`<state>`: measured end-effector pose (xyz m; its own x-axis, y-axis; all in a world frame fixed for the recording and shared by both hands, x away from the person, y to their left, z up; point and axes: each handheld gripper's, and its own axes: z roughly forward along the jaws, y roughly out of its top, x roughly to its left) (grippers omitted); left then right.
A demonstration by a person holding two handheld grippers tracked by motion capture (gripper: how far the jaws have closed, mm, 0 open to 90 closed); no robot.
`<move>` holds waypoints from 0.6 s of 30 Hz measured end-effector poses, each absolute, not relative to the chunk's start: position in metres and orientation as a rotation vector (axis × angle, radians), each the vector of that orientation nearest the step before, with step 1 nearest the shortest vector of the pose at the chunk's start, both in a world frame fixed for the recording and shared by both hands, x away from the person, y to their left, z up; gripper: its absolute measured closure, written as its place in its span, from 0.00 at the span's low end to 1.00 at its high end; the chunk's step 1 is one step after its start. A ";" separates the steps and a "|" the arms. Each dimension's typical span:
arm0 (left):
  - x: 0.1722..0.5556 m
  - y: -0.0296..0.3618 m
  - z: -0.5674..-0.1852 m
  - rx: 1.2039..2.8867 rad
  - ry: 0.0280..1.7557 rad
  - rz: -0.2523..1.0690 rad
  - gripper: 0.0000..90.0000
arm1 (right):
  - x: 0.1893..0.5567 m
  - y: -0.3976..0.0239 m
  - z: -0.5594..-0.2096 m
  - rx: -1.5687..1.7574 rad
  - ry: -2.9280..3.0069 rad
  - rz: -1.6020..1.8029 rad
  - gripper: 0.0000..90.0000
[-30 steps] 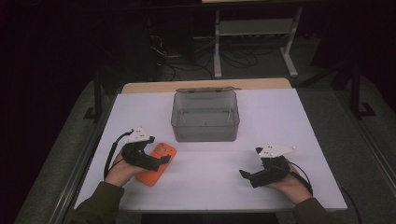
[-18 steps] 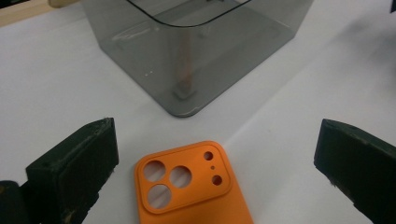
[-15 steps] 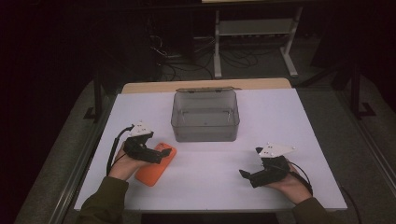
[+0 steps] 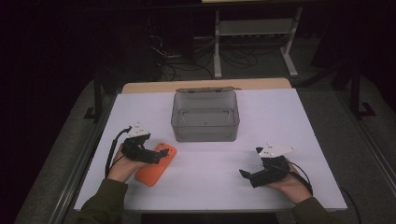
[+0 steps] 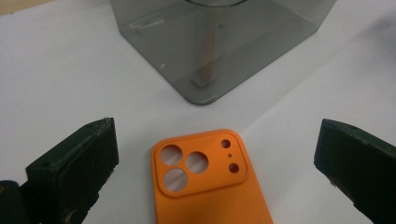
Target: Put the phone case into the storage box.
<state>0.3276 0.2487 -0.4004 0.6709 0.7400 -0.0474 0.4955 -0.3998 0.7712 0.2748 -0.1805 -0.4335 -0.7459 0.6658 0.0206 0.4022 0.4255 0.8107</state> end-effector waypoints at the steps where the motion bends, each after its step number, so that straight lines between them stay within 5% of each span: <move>1: 0.326 0.249 -0.401 2.087 0.959 0.383 0.00 | 0.274 -0.181 -0.433 0.920 2.381 1.227 0.00; 18: 0.320 0.251 -0.404 2.165 0.997 0.367 0.00 | 0.274 -0.182 -0.433 0.915 2.377 1.227 0.00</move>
<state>0.3203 0.2511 -0.4036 0.6613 0.7492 -0.0370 0.5463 -0.4472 0.7082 0.2740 -0.1819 -0.4334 -0.7464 0.6653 0.0143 0.3968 0.4277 0.8122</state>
